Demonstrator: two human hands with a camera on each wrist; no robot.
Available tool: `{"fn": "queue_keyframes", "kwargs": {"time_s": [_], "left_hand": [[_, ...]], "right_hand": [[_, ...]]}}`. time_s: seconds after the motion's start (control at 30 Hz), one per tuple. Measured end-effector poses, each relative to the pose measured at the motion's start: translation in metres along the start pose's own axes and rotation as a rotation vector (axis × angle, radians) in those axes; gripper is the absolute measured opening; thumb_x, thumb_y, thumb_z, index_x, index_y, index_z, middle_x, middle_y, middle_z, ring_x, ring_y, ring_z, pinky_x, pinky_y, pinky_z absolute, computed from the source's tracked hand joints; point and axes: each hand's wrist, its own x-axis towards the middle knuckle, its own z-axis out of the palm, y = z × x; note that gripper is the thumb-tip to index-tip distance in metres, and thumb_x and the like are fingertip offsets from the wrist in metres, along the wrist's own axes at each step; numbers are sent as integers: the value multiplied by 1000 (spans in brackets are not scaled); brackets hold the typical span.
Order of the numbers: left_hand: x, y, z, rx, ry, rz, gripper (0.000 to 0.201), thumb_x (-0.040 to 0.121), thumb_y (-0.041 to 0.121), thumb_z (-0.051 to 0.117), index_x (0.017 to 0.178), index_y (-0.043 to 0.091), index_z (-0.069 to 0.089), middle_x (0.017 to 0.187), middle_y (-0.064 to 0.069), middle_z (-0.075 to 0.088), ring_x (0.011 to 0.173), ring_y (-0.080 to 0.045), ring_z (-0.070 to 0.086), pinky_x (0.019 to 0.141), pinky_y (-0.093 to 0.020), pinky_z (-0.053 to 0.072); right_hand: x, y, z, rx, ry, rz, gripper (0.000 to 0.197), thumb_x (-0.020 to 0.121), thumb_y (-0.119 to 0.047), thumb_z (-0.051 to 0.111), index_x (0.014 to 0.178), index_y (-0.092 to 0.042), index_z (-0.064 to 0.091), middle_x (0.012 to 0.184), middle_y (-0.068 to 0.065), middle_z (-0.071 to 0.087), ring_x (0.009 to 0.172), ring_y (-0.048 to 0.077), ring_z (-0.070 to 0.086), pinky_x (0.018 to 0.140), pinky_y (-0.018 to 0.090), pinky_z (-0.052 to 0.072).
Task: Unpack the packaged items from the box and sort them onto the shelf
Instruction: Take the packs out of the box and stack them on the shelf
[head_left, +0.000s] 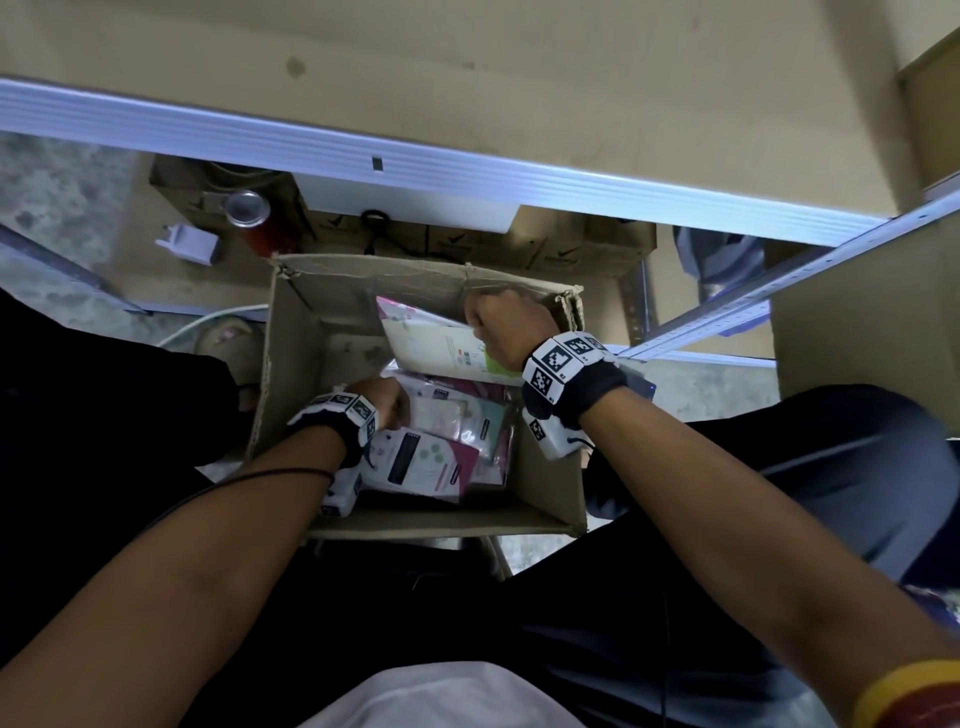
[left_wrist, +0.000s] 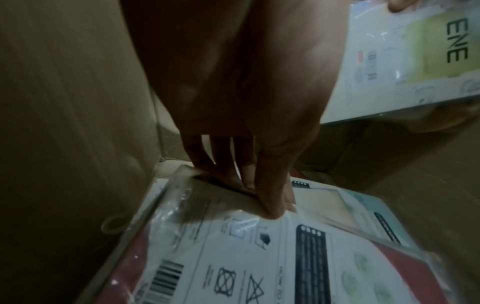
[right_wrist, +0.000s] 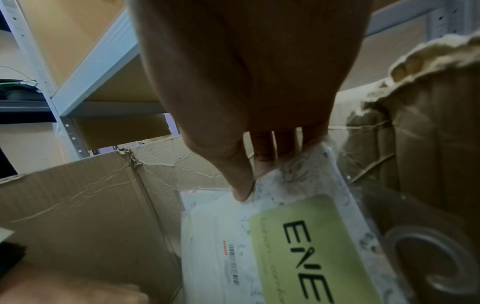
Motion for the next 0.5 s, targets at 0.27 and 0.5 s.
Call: {"fn": "queue_keyframes", "kwargs": {"time_s": [0.27,0.5], "left_hand": [[4,-12,-6,211,126,34,14,83,-1,67,91,3,77,119,-20,65,109,-34,63,93,-33,52],[-3,-12,-11,334,144,38,17,86,8,60,88,19,73,115,-11,68,106,-31,64,92,-35,52]], "right_hand": [[-1,-1,6,-12,-28,9,10,93,-12,55,101,-19,56,105,10,66,91,32,64,80,46,56],[1,-3,12,-16,-40,13,10,93,-12,56,100,-19,56,105,10,66,91,33,64,80,45,55]]}}
